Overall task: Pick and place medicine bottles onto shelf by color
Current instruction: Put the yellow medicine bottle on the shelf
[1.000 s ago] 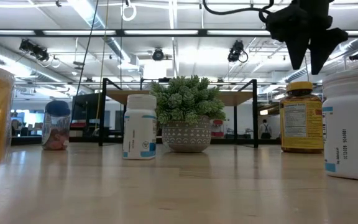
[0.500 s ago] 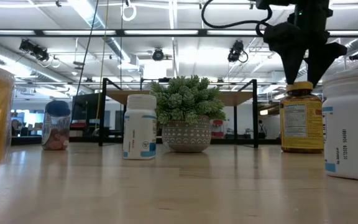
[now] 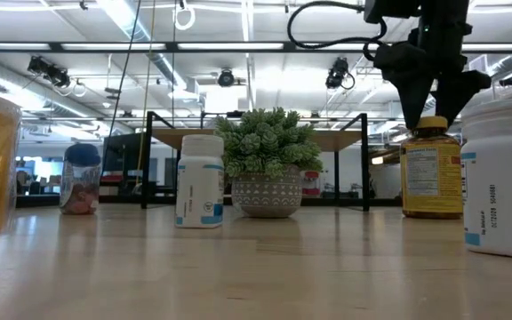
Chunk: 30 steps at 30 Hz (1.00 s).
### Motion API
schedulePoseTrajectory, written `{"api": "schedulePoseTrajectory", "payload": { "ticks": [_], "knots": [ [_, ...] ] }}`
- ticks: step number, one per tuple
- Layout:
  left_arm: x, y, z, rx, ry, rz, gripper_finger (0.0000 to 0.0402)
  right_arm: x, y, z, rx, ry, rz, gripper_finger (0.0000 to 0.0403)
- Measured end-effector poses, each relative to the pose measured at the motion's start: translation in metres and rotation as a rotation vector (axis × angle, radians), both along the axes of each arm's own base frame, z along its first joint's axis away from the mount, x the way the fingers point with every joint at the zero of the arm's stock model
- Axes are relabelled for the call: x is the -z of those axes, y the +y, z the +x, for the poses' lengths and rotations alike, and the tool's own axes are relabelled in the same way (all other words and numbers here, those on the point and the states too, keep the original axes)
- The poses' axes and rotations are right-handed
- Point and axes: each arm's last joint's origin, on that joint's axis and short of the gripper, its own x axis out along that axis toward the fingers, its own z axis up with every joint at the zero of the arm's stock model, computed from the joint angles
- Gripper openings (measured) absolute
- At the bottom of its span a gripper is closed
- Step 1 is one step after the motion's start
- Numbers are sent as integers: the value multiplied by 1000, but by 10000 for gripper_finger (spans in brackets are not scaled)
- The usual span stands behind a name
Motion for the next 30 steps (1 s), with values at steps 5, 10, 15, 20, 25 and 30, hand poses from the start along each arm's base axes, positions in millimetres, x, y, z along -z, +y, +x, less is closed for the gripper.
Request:
{"api": "schedulePoseTrajectory", "payload": {
  "ticks": [5,10,15,20,25,30],
  "knots": [
    [0,0,0,0,3,1,234,0,0,1,-26,-3,-8,276],
    [1,0,0,-1,12,1,233,0,0,1,-39,0,-11,233],
    [1,0,-1,-1,15,1,233,0,0,1,-56,2,-12,226],
    [1,0,-1,-1,15,1,235,-15,1,5,-80,-42,34,233],
    [1,0,-1,-1,14,1,233,-57,1,12,-90,-160,35,229],
    [1,0,-1,-1,14,1,232,-98,-9,17,-97,-278,-21,230]
  ]
}}
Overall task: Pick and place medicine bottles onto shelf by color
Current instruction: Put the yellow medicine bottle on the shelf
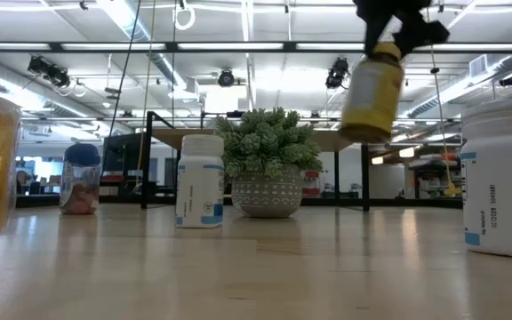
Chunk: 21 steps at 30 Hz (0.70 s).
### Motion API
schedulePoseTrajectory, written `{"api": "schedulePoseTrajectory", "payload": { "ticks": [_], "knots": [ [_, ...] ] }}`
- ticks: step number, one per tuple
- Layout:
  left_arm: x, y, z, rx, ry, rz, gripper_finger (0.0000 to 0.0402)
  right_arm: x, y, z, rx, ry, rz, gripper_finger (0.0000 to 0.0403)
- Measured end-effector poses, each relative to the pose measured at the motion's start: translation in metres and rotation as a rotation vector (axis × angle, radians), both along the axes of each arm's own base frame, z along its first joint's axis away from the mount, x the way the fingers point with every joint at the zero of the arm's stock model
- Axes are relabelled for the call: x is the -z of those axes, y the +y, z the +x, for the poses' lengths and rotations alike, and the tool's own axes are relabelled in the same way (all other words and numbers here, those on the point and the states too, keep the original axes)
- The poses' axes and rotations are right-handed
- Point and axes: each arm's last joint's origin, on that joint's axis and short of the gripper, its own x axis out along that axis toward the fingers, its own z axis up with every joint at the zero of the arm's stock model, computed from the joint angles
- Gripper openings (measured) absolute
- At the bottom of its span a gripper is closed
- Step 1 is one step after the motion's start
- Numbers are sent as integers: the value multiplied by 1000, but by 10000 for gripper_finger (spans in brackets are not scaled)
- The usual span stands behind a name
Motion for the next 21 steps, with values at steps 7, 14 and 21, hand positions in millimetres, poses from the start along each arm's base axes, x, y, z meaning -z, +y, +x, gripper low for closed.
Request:
{"api": "schedulePoseTrajectory", "payload": {
  "ticks": [7,14,21],
  "knots": [
    [0,0,0,0,0,1,232,-43,-20,41,-137,-43,-123,230],
    [0,0,0,0,1,1,233,-66,-51,80,-213,124,-249,230],
    [0,0,0,-2,-3,-6,232,-64,-105,85,-120,186,-258,230]
  ]
}}
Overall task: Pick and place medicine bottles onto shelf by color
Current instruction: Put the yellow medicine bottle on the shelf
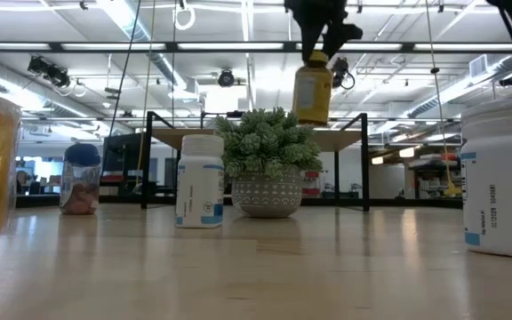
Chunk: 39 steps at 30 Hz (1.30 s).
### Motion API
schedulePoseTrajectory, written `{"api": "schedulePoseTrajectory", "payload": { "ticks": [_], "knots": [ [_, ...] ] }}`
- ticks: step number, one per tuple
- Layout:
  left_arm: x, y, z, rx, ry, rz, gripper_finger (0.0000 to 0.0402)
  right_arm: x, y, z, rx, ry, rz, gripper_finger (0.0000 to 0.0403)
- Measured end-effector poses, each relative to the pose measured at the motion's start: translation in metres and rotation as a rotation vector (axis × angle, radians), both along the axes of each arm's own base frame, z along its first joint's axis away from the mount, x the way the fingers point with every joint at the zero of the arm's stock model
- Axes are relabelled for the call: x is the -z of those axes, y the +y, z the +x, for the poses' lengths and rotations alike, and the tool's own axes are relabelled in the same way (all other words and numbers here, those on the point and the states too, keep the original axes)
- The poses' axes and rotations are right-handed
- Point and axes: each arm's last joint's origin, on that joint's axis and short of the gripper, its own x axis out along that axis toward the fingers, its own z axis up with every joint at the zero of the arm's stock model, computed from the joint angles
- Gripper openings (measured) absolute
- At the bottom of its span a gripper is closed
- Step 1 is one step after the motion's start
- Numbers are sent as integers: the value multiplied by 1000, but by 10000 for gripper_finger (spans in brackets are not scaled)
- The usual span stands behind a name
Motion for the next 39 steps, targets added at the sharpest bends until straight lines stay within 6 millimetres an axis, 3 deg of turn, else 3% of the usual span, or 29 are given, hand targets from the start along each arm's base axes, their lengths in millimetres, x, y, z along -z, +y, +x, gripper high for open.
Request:
{"api": "schedulePoseTrajectory", "payload": {
  "ticks": [8,14,30,39],
  "knots": [
    [0,-1,0,27,-6,-31,229,-2,-56,-26,146,-15,-12,232],
    [0,-1,0,37,4,-8,229,-6,-84,-36,187,-112,-18,233],
    [0,-1,0,36,2,-12,228,9,-110,-37,200,-105,35,234],
    [0,-1,0,35,1,-15,228,9,-112,-39,201,-101,35,254]
  ]
}}
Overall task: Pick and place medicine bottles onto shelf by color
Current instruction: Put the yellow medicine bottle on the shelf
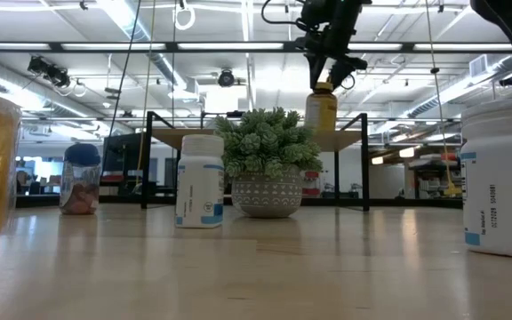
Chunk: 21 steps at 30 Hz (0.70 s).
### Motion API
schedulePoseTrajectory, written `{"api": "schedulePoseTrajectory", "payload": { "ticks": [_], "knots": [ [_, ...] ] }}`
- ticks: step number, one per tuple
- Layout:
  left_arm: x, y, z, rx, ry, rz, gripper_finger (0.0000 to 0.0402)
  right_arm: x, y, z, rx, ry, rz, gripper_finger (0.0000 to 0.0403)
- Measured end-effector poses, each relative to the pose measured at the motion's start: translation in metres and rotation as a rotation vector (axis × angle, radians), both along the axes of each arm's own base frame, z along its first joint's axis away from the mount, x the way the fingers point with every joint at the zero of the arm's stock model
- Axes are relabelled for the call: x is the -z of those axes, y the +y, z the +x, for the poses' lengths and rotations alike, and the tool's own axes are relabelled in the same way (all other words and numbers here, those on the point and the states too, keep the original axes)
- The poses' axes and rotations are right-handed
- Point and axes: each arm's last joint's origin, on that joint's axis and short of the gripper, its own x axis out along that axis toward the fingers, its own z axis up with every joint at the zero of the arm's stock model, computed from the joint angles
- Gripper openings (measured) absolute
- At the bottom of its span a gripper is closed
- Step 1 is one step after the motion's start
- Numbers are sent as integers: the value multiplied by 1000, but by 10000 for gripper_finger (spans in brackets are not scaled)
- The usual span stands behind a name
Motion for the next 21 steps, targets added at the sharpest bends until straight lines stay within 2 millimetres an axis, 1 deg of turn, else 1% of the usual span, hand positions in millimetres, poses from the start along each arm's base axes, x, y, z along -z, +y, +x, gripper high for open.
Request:
{"api": "schedulePoseTrajectory", "payload": {
  "ticks": [11,17,21],
  "knots": [
    [0,0,0,-1,0,0,229,-3,-3,3,3,-40,-42,293],
    [0,0,0,0,0,-1,229,-5,-5,6,2,-66,-64,297],
    [0,0,0,1,0,-2,229,-8,-2,2,2,-62,-61,298]
  ]
}}
